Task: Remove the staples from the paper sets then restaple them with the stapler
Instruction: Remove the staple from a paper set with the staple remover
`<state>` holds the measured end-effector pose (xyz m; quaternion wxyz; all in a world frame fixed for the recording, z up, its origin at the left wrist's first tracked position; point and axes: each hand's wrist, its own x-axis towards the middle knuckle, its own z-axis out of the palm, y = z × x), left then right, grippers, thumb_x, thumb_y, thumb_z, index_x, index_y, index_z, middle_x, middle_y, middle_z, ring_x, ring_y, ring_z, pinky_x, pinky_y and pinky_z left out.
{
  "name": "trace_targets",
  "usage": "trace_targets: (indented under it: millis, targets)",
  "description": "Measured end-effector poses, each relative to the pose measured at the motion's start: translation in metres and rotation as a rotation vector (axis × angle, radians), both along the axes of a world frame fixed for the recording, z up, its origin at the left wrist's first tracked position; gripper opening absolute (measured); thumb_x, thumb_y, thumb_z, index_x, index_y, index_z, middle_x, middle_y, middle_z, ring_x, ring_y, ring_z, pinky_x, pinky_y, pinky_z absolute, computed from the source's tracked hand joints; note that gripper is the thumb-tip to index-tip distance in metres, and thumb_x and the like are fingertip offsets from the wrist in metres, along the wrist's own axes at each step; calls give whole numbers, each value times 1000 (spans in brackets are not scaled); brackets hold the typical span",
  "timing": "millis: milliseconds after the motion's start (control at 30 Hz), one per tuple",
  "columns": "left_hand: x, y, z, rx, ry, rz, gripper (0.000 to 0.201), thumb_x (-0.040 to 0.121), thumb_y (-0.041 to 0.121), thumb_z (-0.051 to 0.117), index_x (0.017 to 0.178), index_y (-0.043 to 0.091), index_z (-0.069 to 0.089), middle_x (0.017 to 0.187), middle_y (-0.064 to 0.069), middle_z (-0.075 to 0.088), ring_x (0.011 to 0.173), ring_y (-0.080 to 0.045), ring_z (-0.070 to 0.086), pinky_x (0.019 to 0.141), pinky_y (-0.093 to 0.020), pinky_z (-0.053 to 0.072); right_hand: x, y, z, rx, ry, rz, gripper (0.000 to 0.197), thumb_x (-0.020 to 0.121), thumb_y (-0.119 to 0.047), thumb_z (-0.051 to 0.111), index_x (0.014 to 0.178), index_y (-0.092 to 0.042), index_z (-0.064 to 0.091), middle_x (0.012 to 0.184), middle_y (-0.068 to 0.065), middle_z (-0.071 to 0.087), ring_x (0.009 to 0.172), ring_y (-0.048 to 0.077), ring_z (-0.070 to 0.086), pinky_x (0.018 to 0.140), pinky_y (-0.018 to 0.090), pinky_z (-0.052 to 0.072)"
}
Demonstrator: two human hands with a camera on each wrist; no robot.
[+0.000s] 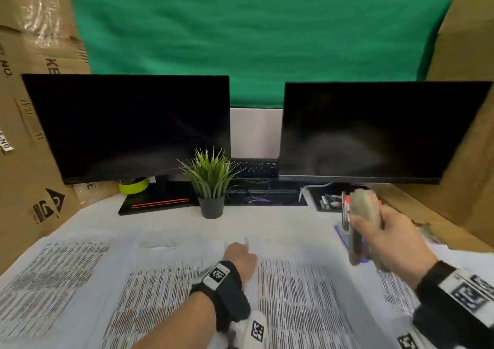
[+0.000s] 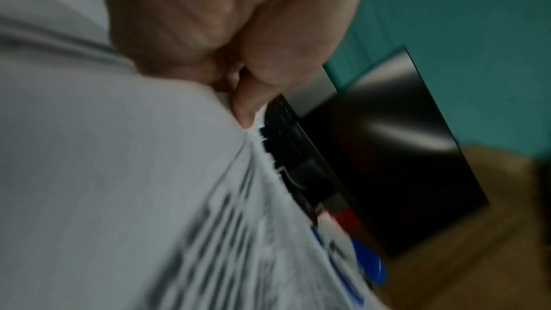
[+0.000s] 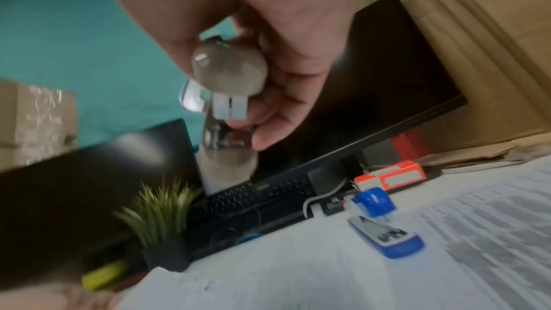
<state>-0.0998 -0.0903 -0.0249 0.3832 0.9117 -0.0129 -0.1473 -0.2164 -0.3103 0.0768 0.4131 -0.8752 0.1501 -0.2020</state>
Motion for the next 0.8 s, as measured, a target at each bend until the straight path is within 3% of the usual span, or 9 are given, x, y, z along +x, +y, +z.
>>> trace_targets:
  millis: [67, 167, 267, 333, 367, 433, 600, 700, 800]
  targets:
    - [-8, -8, -2, -16, 30, -15, 28, 93, 15, 56, 115, 1, 46, 113, -13, 56, 100, -26, 58, 76, -28, 47, 6, -7, -21, -111, 195, 37, 16, 92, -32, 56, 88, -17, 62, 75, 0, 67, 64, 15, 62, 50, 24, 44]
    - [-23, -7, 8, 25, 32, -148, 84, 89, 21, 65, 149, 11, 7, 145, -14, 38, 125, -29, 49, 97, -31, 45, 18, -5, -45, -217, 373, 113, 21, 91, -35, 54, 97, -15, 56, 85, -3, 67, 72, 11, 62, 61, 24, 48]
    - [-35, 2, 16, 382, -52, -378, 113, 81, 41, 73, 153, 24, -13, 162, -7, -7, 143, -32, 25, 113, -41, 33, 27, 15, -56, -195, 468, 263, 20, 95, -32, 49, 103, -13, 48, 85, 1, 64, 62, 12, 60, 52, 23, 49]
    - [-35, 10, 10, 646, -54, -517, 117, 78, 61, 68, 153, 23, -14, 159, 1, -26, 149, -33, -4, 119, -53, 11, 36, 29, -66, -279, 508, 360, 22, 95, -30, 47, 109, -13, 43, 96, 4, 65, 73, 16, 62, 61, 27, 52]
    - [-32, 13, 5, 728, -22, -574, 118, 76, 70, 62, 153, 22, -14, 159, 3, -26, 148, -32, -13, 119, -56, 0, 42, 36, -73, -347, 521, 384, 23, 95, -29, 47, 111, -14, 42, 101, 5, 64, 82, 19, 63, 68, 28, 51]
    - [-30, 14, -1, 795, 25, -620, 120, 72, 82, 53, 154, 22, -11, 162, 6, -17, 148, -29, -16, 116, -60, -9, 53, 48, -88, -418, 521, 419, 17, 94, -25, 47, 109, -16, 43, 102, 4, 62, 93, 23, 61, 70, 23, 46]
    - [-30, 4, -2, 921, -42, -641, 130, 62, 91, 48, 154, 17, -6, 163, -1, -5, 149, -29, -12, 113, -62, -12, 74, 71, -104, -553, 514, 395, 22, 96, -19, 42, 119, -18, 44, 104, 9, 56, 104, 27, 60, 78, 29, 43]
    - [-23, 6, -6, 895, 9, -651, 136, 58, 93, 49, 153, 19, -16, 162, 3, -15, 148, -25, -16, 113, -60, -16, 81, 74, -105, -589, 523, 393, 27, 96, -17, 41, 123, -14, 42, 92, 3, 42, 97, 23, 57, 75, 27, 39]
    - [-19, 8, -9, 881, 3, -661, 139, 57, 94, 49, 152, 18, -19, 161, 4, -19, 148, -20, -16, 114, -56, -16, 85, 71, -110, -595, 496, 470, 30, 92, -14, 43, 122, -12, 43, 93, 1, 51, 84, 21, 53, 73, 29, 44]
